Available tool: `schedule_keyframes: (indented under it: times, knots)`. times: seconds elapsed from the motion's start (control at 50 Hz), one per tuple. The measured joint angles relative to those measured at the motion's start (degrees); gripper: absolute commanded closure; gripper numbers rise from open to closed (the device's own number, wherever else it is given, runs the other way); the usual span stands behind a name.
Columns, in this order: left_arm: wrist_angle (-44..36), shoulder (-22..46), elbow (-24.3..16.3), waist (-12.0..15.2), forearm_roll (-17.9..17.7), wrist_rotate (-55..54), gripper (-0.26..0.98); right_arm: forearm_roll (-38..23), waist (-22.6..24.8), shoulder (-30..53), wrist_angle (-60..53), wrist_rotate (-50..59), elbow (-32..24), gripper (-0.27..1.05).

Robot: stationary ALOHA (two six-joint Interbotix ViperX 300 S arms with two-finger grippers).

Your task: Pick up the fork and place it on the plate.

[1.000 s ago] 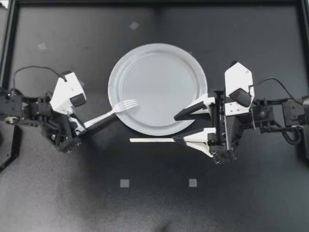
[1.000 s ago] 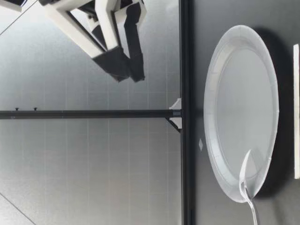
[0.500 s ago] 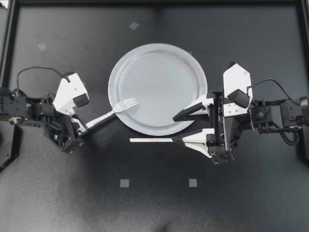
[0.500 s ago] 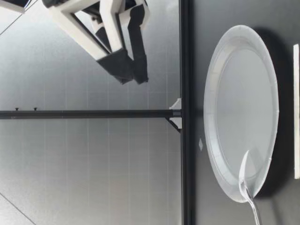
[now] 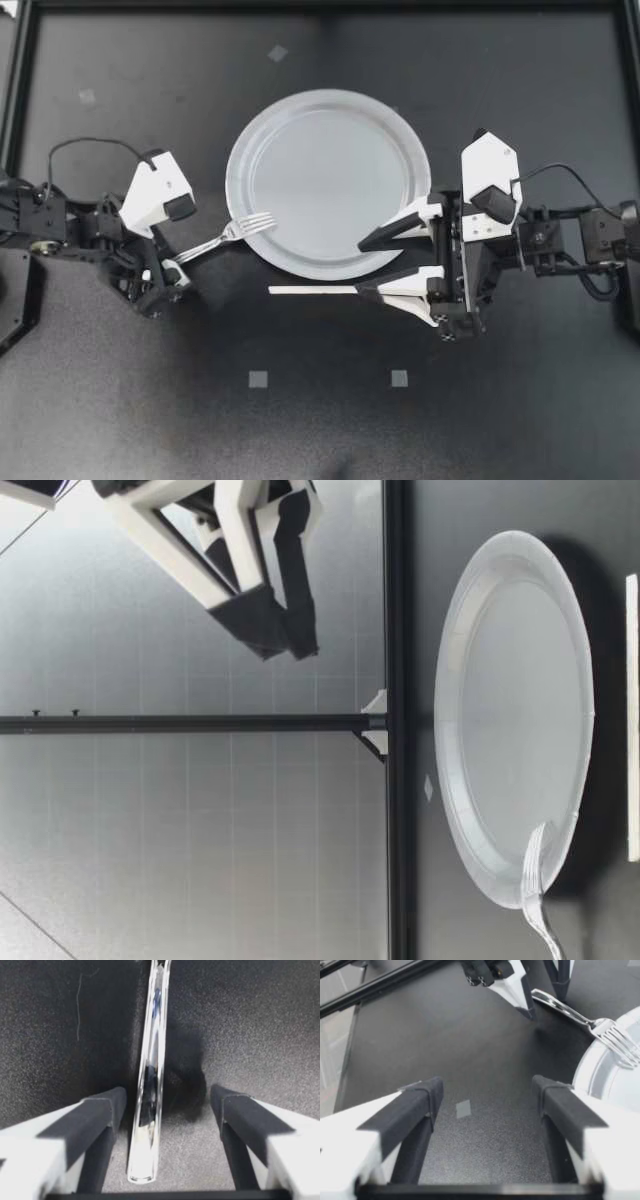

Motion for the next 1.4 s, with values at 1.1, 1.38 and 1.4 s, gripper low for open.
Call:
schedule_keyframes:
  times: [1.1,1.38,1.4]
  knots:
    - [-39.46,-27.16,-1.41,2.37,12.74,17.23,0.04,-1.67,-3.87,-12.30,-5.62,-22.24,-1.58,0.07]
    - [-19.34,-31.29,1.14,2.37,12.66,21.18,0.04,0.53,-5.45,-18.02,19.16,-23.29,4.39,0.07]
    - [-16.08,-32.08,0.79,2.11,12.66,21.09,0.04,1.05,-5.54,-18.81,21.18,-22.68,4.83,0.07]
